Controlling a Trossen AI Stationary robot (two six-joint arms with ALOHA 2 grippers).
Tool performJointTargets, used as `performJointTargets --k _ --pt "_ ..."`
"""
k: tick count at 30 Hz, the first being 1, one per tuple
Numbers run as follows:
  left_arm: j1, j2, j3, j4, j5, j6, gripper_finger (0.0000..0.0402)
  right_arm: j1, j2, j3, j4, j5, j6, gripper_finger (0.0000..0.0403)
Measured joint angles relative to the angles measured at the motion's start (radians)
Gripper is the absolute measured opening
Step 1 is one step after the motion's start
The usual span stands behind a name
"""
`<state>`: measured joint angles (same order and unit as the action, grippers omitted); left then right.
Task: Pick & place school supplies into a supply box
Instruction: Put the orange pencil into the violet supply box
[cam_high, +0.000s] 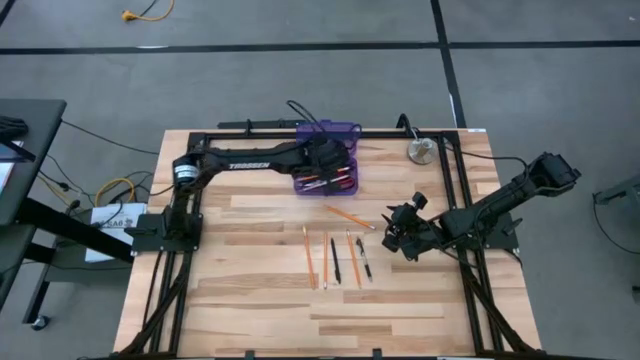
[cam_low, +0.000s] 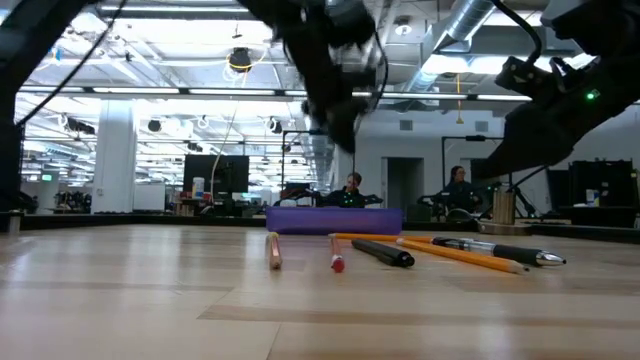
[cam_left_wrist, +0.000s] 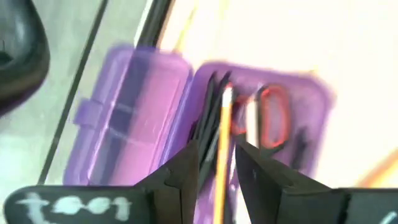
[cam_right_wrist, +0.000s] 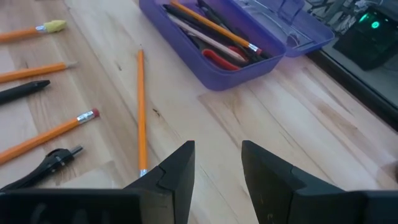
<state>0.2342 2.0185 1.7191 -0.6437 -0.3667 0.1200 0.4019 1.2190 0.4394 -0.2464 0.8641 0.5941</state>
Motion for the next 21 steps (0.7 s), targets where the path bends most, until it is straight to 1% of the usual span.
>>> performJointTargets --k 6,8,10,13,15,18,21 --pt "-0.111 -0.136 0.000 0.042 0.000 -0.012 0.0096 -0.016 0.000 0.001 0.043 0.000 -0.016 0.0126" --pt "-0.154 -0.172 -0.001 0.061 0.001 -0.018 0.0096 -0.032 0.000 0.001 0.077 -0.023 -0.048 0.0126" --pt "-0.198 -0.201 -0.003 0.087 0.004 -0.035 0.0096 -0.063 0.000 0.001 0.119 -0.099 -0.089 0.0126" --pt "-0.262 -0.223 -0.005 0.085 0.004 -0.077 0.0096 -0.129 0.000 0.001 0.174 -0.269 -0.127 0.0126" --pt "-0.301 -0.224 -0.005 0.086 0.003 -0.105 0.0096 -0.170 0.000 0.001 0.188 -0.354 -0.132 0.0126" --pt "-0.355 -0.223 -0.010 0.088 -0.004 -0.142 0.0096 -0.218 0.000 0.001 0.188 -0.421 -0.141 0.0126" --pt "-0.402 -0.229 -0.082 0.203 -0.004 -0.178 0.0096 -0.238 0.000 0.001 0.201 -0.445 -0.182 0.0126"
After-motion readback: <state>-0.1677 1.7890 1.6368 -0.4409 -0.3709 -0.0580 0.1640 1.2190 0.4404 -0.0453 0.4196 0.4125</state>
